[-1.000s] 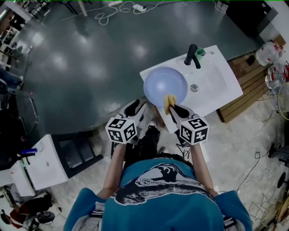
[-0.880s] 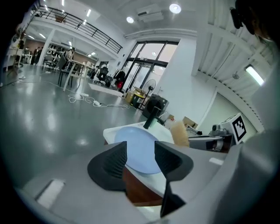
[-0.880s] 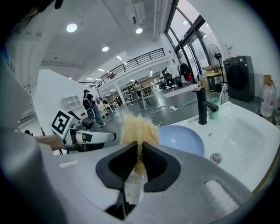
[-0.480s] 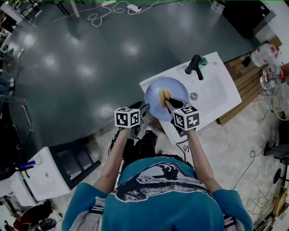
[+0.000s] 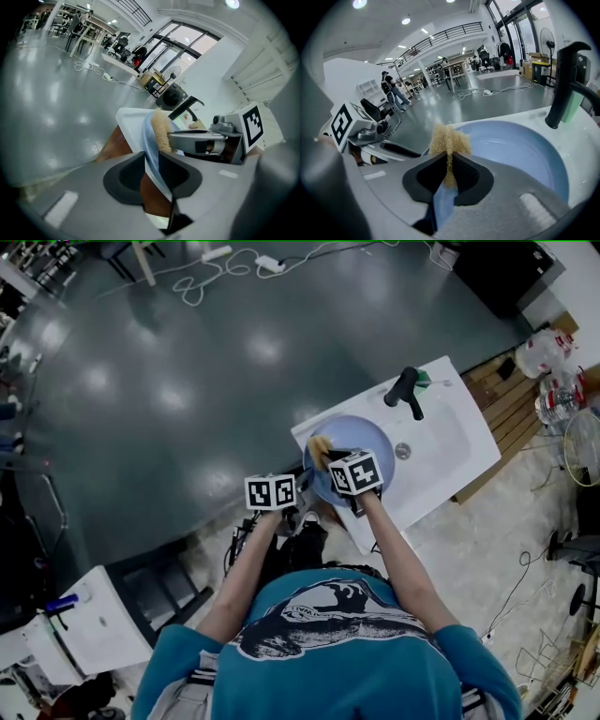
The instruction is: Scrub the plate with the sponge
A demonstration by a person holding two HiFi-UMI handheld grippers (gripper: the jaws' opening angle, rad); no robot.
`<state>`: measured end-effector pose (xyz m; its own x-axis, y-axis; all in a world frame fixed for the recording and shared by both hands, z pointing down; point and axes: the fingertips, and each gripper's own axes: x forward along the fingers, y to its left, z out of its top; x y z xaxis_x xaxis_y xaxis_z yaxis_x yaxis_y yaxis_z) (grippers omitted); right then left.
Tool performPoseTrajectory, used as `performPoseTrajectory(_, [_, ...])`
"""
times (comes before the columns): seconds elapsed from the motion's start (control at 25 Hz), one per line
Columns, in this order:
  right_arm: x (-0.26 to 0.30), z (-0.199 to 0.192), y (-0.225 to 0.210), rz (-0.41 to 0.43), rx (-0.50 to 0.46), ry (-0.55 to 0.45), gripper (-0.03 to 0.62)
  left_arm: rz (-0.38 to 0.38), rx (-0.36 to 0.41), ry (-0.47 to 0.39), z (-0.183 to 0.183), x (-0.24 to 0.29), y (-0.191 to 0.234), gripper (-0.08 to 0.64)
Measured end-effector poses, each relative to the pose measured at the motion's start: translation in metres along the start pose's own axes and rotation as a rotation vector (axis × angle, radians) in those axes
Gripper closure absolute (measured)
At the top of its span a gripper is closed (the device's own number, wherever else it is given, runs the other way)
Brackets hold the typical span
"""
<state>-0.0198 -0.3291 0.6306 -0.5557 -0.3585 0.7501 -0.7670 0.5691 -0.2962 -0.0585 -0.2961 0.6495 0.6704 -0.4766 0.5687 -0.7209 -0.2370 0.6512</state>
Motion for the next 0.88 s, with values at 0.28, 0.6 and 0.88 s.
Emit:
performPoseTrajectory(0.28, [0.012, -0.005, -0.008, -0.037, -0.012, 0.028, 0.558, 0.035, 0.007, -0.003, 0.0, 0.0, 0.0, 0.464])
performPoseTrajectory(0.6, [-0.014, -0.01, -0.069, -0.209, 0.013, 0.028, 0.558, 0.044, -0.013, -0.033, -0.001, -0.003, 0.001, 0.466])
performPoseTrajectory(0.88, [-0.033, -0.017, -0.111, -0.293, 0.054, 0.038, 0.558, 0.033, -0.019, -0.038, -0.002, -0.003, -0.002, 0.465])
